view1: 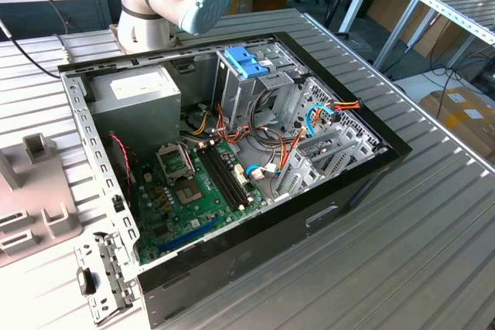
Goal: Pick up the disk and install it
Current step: 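Pick up the disk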
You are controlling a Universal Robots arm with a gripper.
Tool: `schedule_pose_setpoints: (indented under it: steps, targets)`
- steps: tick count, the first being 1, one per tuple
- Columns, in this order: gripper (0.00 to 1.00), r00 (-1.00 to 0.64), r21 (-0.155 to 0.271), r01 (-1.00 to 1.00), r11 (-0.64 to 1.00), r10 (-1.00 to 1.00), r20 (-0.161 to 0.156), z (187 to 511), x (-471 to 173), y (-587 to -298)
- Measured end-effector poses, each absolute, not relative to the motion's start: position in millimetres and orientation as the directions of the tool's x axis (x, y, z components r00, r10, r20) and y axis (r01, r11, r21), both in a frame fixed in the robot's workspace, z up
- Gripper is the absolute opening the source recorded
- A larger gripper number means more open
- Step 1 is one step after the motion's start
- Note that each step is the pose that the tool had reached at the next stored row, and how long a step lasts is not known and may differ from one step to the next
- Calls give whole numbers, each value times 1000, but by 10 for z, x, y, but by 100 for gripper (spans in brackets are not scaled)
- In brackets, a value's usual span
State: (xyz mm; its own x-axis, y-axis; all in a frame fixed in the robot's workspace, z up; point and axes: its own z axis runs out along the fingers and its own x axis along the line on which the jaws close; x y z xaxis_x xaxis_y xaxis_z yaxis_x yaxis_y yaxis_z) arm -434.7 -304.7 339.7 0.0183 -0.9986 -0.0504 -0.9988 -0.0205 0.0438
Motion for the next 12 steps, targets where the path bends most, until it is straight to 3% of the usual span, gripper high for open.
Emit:
schedule_pose_setpoints:
  steps: [12]
  targets:
    - [54,18,44,-999,-20,-999,-51,3348,-4370,-3045]
